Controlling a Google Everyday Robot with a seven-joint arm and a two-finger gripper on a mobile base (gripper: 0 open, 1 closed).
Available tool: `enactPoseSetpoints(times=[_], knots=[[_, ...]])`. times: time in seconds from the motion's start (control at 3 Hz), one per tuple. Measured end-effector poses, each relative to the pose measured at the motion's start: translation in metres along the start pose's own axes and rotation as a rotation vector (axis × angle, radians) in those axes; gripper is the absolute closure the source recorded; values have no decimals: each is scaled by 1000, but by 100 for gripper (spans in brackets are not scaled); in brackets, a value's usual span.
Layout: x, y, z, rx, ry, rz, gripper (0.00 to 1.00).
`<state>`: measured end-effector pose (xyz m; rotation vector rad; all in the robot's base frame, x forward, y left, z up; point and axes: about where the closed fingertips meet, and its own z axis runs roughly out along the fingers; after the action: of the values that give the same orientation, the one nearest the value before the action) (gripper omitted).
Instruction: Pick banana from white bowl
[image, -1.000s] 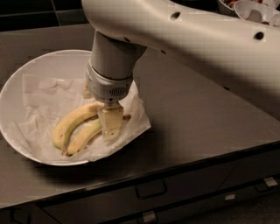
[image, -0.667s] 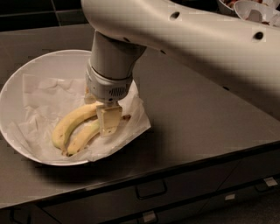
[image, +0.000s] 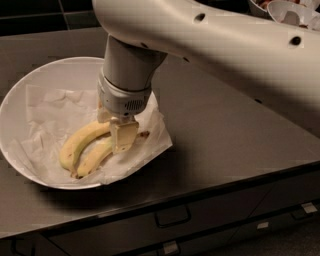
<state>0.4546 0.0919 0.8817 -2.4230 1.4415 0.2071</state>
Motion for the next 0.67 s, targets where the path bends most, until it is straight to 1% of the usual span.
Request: enactPoseSetpoints(times=[0.67], knots=[[2, 2, 5, -15, -9, 9, 42]])
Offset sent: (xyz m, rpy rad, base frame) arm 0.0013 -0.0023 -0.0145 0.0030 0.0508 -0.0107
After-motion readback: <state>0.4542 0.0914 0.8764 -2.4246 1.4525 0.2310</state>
